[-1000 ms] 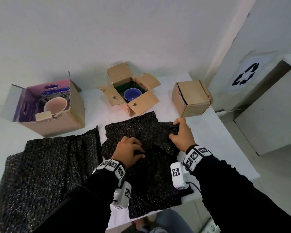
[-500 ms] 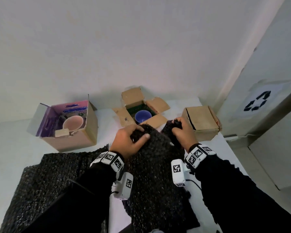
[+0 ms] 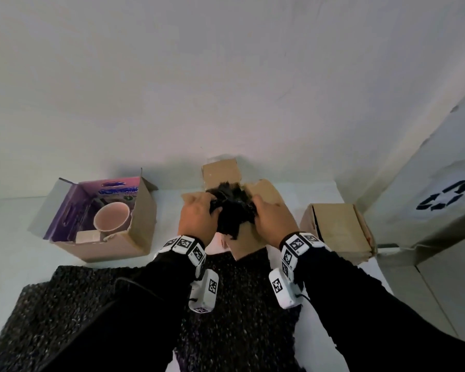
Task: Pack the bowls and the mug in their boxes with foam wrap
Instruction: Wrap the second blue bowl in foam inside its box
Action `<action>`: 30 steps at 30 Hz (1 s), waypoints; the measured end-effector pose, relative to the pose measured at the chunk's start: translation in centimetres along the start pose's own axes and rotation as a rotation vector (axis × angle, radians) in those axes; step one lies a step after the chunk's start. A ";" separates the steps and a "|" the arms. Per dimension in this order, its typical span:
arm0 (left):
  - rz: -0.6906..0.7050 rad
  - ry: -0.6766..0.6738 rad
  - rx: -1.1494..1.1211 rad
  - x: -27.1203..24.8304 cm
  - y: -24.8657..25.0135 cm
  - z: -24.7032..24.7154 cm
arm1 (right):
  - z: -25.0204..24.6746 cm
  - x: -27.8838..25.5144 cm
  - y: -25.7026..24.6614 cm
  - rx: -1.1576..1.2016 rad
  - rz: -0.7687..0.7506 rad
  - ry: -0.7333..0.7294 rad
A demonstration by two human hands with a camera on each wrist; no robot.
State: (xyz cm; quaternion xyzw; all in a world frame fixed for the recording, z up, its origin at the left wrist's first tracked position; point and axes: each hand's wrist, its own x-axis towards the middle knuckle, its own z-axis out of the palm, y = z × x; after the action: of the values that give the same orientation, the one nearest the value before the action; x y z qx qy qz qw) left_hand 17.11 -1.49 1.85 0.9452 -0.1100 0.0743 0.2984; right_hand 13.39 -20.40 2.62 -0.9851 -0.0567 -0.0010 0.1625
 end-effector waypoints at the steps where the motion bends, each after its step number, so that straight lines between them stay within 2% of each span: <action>1: 0.023 0.003 0.027 0.2 -0.2 0.2 | 0.1 0.0 -0.1 -0.017 -0.002 -0.008; 4: 0.081 0.026 0.139 1.3 -1.0 1.2 | 0.7 0.7 0.2 -0.039 -0.046 -0.090; 6: 0.127 0.067 0.185 1.9 -1.0 1.7 | 0.9 1.1 0.6 0.034 -0.044 -0.085; 10: 0.122 -0.001 0.057 3.2 -0.4 2.6 | 1.1 2.5 1.5 0.287 0.086 0.178; 14: 0.213 -0.081 0.145 4.3 0.2 3.2 | 1.3 4.7 1.9 0.471 0.176 0.253; 17: 0.199 -0.145 0.242 4.8 0.5 4.0 | 1.6 5.3 2.1 0.337 0.150 0.275; 19: 0.283 -0.155 0.350 4.6 0.5 4.4 | 2.0 5.0 2.6 0.171 0.160 0.281; 21: 0.351 -0.141 0.509 4.8 0.2 5.1 | 2.5 4.9 3.2 0.003 0.106 0.278; 23: 0.388 -0.125 0.551 5.3 0.1 5.4 | 3.1 5.0 3.7 -0.143 0.056 0.268; 26: 0.391 -0.205 0.582 5.7 0.6 5.4 | 3.2 5.5 3.5 -0.345 0.062 0.194; 30: 0.379 -0.280 0.659 5.7 1.5 5.2 | 2.8 6.0 3.9 -0.371 0.076 0.006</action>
State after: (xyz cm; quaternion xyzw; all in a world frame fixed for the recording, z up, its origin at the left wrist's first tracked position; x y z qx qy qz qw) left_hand 22.59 -6.68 -0.38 0.9542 -0.2920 0.0300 -0.0575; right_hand 19.72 -22.47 -1.15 -0.9996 -0.0180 -0.0083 -0.0221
